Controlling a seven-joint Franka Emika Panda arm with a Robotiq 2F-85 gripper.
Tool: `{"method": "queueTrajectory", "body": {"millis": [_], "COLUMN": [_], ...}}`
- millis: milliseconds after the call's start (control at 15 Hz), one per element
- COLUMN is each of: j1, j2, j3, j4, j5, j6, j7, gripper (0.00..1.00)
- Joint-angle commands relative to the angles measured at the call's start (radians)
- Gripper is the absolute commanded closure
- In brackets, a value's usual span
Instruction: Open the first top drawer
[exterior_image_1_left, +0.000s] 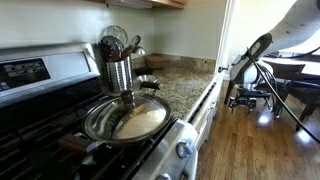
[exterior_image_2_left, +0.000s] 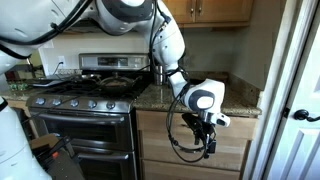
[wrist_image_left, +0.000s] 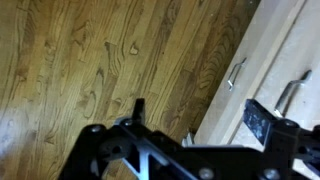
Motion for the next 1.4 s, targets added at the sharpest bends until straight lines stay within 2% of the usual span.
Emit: {"method": "queueTrajectory", "body": {"millis": [0,133,667,1067,1333], "j1": [0.027,0.021,-0.055,-0.146,-0.176], "j2": [-0.058,-0.081,-0.231,-0.233,-0.203], "j3": [-0.038,-0.026,0.108,0.234,0.285], "j4": [-0.097,-0.134,-0.287,-0.256,-0.222], "j5": [-0.069,-0.066,0.081,0.248,0.321], "j6": [0.005,0.04,0.191,0.188,0.208], "j7": [0.009,0.005,-0.038,-0.106,-0.16], "gripper": [0.0,0.0,0.0,0.0,0.0]}}
